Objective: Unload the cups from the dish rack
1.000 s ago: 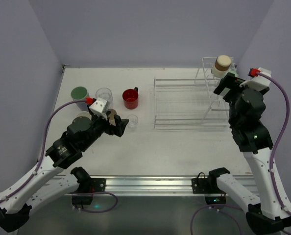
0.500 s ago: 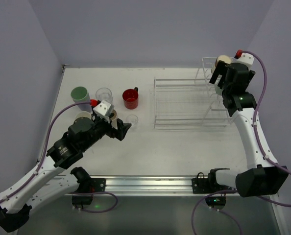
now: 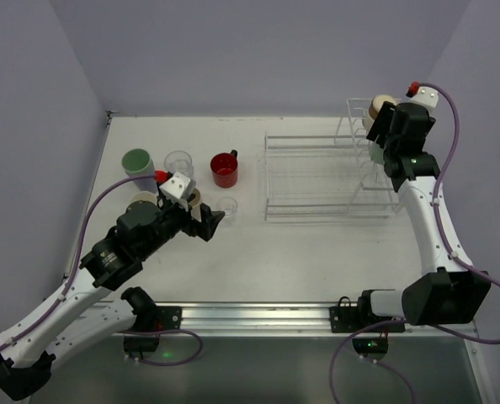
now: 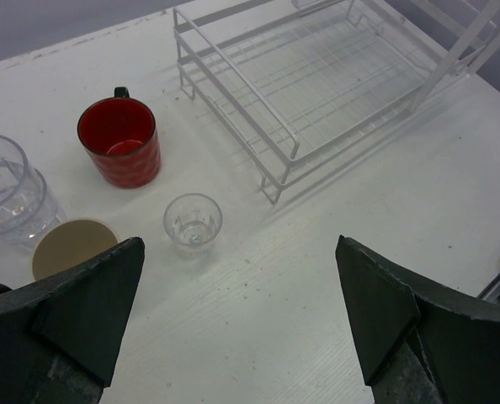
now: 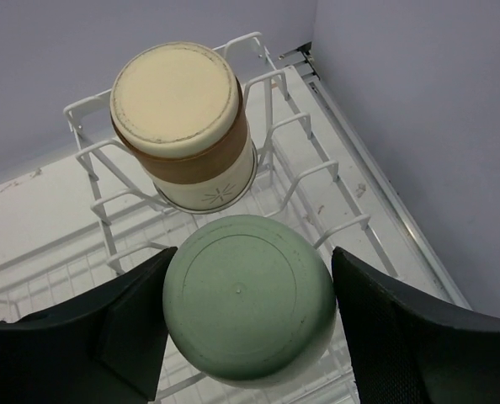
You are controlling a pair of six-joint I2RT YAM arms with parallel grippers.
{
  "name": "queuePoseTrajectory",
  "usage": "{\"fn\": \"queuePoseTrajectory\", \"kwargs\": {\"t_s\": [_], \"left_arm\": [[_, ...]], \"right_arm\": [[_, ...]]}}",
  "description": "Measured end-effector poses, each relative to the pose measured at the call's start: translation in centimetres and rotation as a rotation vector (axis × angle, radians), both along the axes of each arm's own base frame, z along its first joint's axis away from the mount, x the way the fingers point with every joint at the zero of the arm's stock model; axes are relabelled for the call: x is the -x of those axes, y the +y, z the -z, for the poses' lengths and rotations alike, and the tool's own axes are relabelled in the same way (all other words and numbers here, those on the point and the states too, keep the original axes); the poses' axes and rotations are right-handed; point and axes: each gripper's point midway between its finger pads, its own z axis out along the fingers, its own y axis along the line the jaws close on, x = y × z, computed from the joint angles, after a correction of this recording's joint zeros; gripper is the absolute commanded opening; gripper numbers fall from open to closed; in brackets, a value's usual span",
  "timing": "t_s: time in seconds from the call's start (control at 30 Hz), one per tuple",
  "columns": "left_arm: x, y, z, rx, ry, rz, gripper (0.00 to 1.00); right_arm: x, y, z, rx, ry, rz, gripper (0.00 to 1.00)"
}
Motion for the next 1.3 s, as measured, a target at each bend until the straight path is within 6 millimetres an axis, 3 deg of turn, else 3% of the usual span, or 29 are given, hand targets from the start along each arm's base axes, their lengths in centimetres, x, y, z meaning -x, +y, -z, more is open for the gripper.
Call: {"fn": "queuePoseTrajectory", "kwargs": {"t_s": [0.07,0.17,0.33,0.53,0.67,0.83,0.97,1.13,1.3], "left_arm": [[0.0,0.0,0.0,-0.001,-0.001,0.0,1.0],[0.0,0.0,0.1,-0.002,0.0,0.0,1.0],[0.0,-0.1,0.2,-0.001,0.0,0.002,0.99],[0.5,-1.3,-0.2,0.038,0.007,0.065,0.96],[1.0,-3.1,-0.8,0.101,0.028,0.14,0.92],[2.1,-6.0,-2.3,0.245,0.04,0.274,0.87],[3.2,-8.4,-3.1,0.37,0.061,0.393,0.85],[4.0,-10.3,-4.2,0.504,0.096,0.494,0.84],[4.5,-11.2,-5.9,0.615,0.095,0.555,0.81]], "right_arm": [[0.1,0.0,-0.4,-0.003,-0.016,0.002,0.53],[0.8,-0.1,-1.0,-0.004,-0.043,0.007,0.33],[2.5,-0.1,-3.5,-0.009,-0.123,0.008,0.3],[6.9,1.0,-9.4,-0.066,-0.333,-0.041,0.25],[9.6,5.5,-11.4,-0.198,-0.474,-0.241,0.24],[12.6,15.5,-10.3,-0.444,-0.516,-0.642,0.25],[14.6,21.7,-9.8,-0.621,-0.484,-0.9,0.25],[16.7,25.9,-9.6,-0.744,-0.449,-1.089,0.26],[18.1,27.5,-10.4,-0.808,-0.46,-1.198,0.26]]}}
